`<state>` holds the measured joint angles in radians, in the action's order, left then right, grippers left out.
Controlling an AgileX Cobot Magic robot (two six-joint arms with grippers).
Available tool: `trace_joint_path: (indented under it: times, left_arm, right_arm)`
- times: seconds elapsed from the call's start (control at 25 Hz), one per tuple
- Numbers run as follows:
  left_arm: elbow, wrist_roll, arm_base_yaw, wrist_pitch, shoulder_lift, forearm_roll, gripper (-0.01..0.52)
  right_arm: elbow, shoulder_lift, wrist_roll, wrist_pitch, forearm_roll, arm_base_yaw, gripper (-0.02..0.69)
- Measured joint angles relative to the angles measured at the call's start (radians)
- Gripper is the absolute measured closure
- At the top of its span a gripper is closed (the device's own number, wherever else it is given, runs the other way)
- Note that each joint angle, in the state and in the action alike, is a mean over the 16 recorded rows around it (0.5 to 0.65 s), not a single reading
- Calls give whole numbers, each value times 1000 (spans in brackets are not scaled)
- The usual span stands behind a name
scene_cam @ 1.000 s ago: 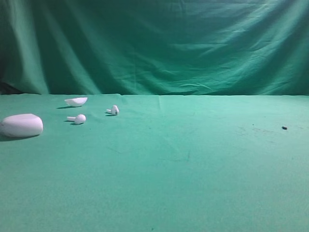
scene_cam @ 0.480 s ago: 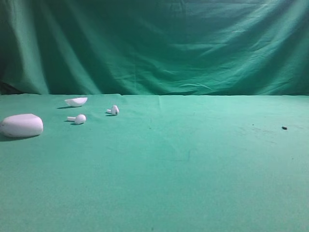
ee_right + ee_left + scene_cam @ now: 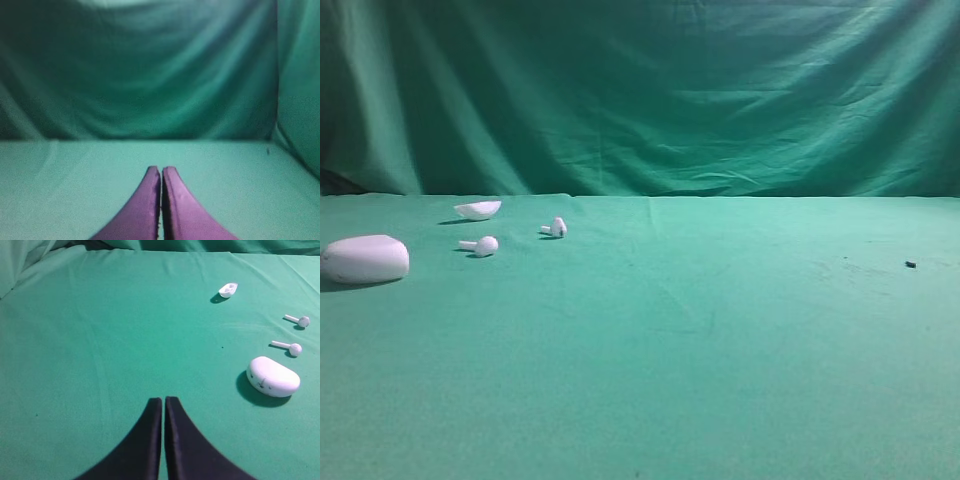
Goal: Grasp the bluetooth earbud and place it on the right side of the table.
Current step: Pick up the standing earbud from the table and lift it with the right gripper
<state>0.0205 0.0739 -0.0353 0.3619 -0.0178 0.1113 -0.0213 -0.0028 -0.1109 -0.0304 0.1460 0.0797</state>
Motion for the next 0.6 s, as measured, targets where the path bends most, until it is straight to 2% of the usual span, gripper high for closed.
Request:
trace_joint_path:
  times: [0.12,0.24,0.6]
  left_arm:
    - [0,0,0,0,0,0,514]
    - [0,0,0,0,0,0,514]
    - [0,0,0,0,0,0,514]
  right_arm:
    - [32,29,6,72,1,0,665]
    - [92,90,10,76,-3,0,665]
    - [359,440,0,-189,-39,0,665]
